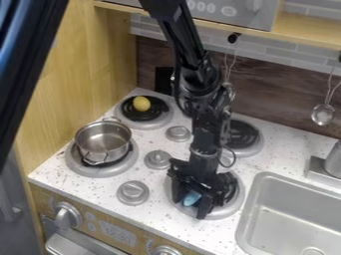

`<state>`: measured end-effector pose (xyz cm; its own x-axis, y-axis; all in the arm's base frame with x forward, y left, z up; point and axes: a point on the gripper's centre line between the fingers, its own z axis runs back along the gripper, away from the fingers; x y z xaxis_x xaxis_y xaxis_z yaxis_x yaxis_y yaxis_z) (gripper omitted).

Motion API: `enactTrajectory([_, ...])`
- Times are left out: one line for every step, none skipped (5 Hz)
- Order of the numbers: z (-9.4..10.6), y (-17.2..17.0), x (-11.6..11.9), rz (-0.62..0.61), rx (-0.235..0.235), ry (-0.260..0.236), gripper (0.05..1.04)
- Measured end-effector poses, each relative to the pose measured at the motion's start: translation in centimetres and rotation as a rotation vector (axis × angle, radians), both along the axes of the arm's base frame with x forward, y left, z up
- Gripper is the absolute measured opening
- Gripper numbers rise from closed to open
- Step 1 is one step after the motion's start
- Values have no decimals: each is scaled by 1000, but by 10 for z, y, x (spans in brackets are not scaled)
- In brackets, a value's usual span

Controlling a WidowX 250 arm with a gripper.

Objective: Move blue spoon to the upper right burner

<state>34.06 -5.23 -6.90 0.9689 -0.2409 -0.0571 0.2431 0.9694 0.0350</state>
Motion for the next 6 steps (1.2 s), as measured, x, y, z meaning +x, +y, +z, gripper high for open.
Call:
enactTrajectory([0,-2,0,-10,5,-1,425])
enactTrajectory([0,-1,-1,-16,12,1,305])
enactTrajectory([1,-2,0,-25,6,1,294])
enactTrajectory([8,-4,8,-19,-27,-8,294])
enactTrajectory([31,-6,43,15,-85,-84,294])
enactTrajectory([51,1,74,40,-107,-156,294])
